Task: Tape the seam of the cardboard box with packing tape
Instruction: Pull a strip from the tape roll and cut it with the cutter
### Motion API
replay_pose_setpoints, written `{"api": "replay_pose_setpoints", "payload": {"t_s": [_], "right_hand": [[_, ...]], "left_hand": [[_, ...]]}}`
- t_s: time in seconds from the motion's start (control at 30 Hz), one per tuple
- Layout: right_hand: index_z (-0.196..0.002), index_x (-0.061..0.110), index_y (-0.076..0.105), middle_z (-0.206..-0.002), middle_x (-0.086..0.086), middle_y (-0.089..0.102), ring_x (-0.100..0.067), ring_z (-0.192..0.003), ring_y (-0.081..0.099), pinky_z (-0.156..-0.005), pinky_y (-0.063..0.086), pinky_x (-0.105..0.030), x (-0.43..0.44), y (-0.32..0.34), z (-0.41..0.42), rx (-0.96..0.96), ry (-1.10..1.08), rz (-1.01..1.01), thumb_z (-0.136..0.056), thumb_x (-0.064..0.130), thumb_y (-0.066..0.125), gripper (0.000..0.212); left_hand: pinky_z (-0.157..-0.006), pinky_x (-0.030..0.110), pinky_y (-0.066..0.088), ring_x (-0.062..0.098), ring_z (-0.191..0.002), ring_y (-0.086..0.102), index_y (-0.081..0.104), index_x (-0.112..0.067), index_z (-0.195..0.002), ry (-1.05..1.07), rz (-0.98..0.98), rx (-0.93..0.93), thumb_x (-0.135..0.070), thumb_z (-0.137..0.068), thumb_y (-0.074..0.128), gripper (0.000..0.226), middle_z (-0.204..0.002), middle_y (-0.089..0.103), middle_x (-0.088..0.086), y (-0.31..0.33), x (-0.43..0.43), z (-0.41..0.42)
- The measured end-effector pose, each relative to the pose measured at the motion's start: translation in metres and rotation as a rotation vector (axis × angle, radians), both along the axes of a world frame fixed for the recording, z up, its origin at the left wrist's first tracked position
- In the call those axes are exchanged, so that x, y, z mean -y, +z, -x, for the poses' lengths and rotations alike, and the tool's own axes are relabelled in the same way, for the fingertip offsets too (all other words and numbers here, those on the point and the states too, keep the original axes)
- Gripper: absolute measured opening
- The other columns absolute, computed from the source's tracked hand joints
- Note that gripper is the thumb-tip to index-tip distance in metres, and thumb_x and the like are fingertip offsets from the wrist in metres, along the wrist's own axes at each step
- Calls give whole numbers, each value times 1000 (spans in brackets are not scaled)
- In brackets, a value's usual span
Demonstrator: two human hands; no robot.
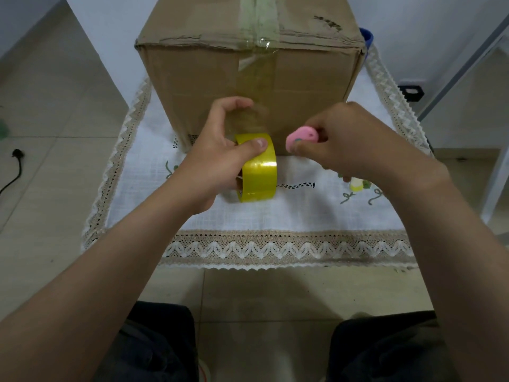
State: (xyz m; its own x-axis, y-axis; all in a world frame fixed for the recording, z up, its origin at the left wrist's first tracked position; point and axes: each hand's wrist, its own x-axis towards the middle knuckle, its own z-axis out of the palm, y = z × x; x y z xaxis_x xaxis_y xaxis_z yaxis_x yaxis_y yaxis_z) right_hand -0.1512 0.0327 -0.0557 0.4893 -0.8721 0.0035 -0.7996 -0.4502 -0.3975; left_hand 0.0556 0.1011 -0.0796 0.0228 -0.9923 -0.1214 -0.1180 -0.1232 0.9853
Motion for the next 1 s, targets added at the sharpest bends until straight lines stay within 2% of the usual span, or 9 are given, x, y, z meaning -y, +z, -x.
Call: {"api": "replay_pose_setpoints", "payload": {"t_s": [0.1, 0.2, 0.33, 0.37, 0.47, 0.57, 0.77, 0.9, 1.0], "right_hand": [[-96, 8, 75, -68, -15, 69, -16, -36, 62, -41, 52, -32, -1, -8, 3, -5, -26, -151, -100, 39, 64, 33], [-97, 9, 74, -70, -17, 69, -6, -31, 54, -38, 48, -23, -2, -14, 0, 6, -23, -246, -102, 38, 61, 32], [-88, 12, 74, -64, -11, 72, -16, -31, 56, -39, 50, -25, -4, -15, 0, -69, -98, -289, -103, 47, 58, 41], [-88, 12, 75, -60, -9, 71, -17, -30, 55, -39, 49, -26, -6, -13, -2, -43, -115, -275, -104, 47, 55, 44], [-81, 9, 75, -48, -5, 59, -12, -28, 40, -34, 34, -18, -12, -6, -16, 245, -193, -370, -106, 52, 49, 56], [-63, 9, 56, -39, 0, 49, -10, -28, 30, -37, 25, -14, -19, -6, -34, 402, -218, -541, -103, 55, 53, 61], [-88, 15, 60, -50, 4, 25, -12, -43, 16, -42, 14, -17, -20, -7, -32, 571, -252, -684, -101, 33, 65, 23], [-58, 20, 42, -54, 2, 22, -11, -41, 15, -39, 14, -14, -24, -5, -29, 669, -266, -768, -96, 22, 65, 45], [-52, 20, 46, -49, 2, 32, -11, -39, 19, -39, 16, -13, -24, 2, -22, 719, -280, -753, -94, 21, 65, 46]], "left_hand": [[-52, 36, 59, 31, -73, 63, 44, -40, -126, 4, -15, 0, -9, -99, 67, 47, -79, 64, 16, 0, 1, 0], [-55, 38, 59, 35, -76, 65, 44, -41, -126, 14, -23, -2, -10, -99, 68, 48, -86, 67, 27, 0, 2, 2], [-61, 42, 59, 50, -79, 69, 44, -43, -122, 26, -29, -2, -9, -98, 67, 48, -92, 71, 28, 2, 2, 5], [-60, 40, 59, 48, -77, 69, 44, -43, -122, 26, -29, -2, -9, -99, 67, 47, -90, 72, 26, 3, 1, 5], [-51, 29, 59, 20, -65, 72, 43, -38, -126, 25, -27, -5, -8, -99, 66, 46, -86, 71, 4, 3, 2, 6], [-52, 33, 62, 11, -61, 71, 44, -39, -127, 52, -44, 19, -9, -99, 66, 47, -87, 66, -2, 4, 3, 8], [-60, 45, 65, 27, -81, 72, 47, -47, -122, 98, -112, 53, -14, -94, 71, 50, -107, 68, 9, 10, 1, 12], [-59, 43, 65, 26, -78, 75, 46, -47, -123, 103, -144, 55, -16, -94, 70, 49, -115, 69, 4, 17, -2, 18], [-64, 53, 66, 28, -89, 77, 48, -45, -123, 103, -165, 39, -25, -97, 69, 39, -115, 67, -3, 22, -4, 20]]}}
